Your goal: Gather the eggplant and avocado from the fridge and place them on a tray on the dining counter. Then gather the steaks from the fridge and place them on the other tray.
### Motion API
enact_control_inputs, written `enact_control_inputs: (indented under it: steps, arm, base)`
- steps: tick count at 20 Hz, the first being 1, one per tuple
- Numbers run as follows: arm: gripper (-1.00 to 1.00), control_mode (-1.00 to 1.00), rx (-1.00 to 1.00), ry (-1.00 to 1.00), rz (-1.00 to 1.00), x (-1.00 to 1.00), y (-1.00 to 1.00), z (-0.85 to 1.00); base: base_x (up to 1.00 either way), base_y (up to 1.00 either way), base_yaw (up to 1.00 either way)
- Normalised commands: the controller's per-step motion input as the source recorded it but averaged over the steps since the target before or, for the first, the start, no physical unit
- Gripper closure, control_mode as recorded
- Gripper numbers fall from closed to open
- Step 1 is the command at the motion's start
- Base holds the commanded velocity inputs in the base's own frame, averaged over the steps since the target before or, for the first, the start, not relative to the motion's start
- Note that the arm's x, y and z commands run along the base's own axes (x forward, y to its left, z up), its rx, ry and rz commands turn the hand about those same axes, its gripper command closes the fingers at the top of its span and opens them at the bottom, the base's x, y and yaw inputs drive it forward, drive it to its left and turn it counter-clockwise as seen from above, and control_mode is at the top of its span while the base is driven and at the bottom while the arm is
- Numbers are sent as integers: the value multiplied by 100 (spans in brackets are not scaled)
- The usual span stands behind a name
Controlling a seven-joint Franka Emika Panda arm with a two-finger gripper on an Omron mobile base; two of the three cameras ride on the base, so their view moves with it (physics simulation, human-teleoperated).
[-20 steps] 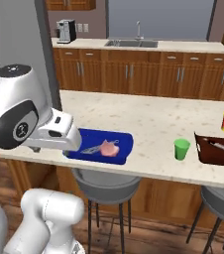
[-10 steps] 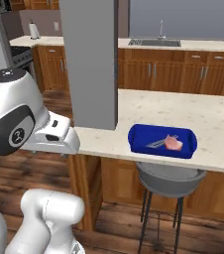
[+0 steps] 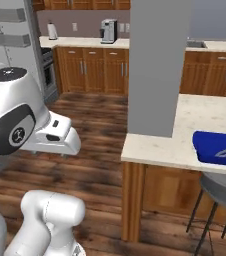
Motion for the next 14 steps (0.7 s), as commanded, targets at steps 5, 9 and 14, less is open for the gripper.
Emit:
enact_control_inputs:
  steps: [5,9,14]
  arm:
    - [-100,100,0,0,0,0,0,0]
    - [-100,100,0,0,0,0,0,0]
    - [-100,100,0,0,0,0,0,0]
  base:
    - [52,100,0]
    - [93,92,0]
    - [100,65,0]
